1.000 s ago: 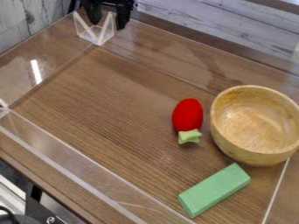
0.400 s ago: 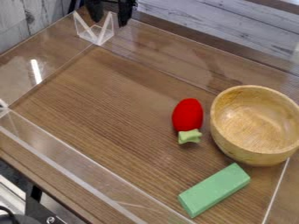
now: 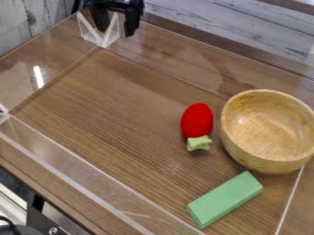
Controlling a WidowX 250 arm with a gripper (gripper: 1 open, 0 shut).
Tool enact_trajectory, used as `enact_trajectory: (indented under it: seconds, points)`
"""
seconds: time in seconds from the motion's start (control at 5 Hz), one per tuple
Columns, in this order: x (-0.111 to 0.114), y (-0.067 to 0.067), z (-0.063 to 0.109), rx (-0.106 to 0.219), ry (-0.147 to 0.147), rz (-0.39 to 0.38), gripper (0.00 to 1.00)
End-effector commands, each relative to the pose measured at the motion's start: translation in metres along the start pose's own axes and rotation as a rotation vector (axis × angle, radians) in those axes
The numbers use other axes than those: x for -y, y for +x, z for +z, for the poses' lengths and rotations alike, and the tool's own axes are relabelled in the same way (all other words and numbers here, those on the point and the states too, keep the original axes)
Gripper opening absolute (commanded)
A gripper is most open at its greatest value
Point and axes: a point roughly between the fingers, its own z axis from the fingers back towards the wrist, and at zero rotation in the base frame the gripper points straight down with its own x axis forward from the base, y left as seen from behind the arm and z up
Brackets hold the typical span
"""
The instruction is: Move the red object to the right side of the table
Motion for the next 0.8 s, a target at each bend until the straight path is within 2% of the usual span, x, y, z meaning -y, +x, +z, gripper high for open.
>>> enact_trajectory:
  seconds: [0.0,0.4,0.6]
  points:
    - [0.004,0.008,0.035,0.107,0.021,-0.026,1.00]
    - [-0.028,0.018,0.044,0.146,0.035,0.027,1.00]
    - [-0.021,0.015,0.033,0.146,0.030,-0.022,1.00]
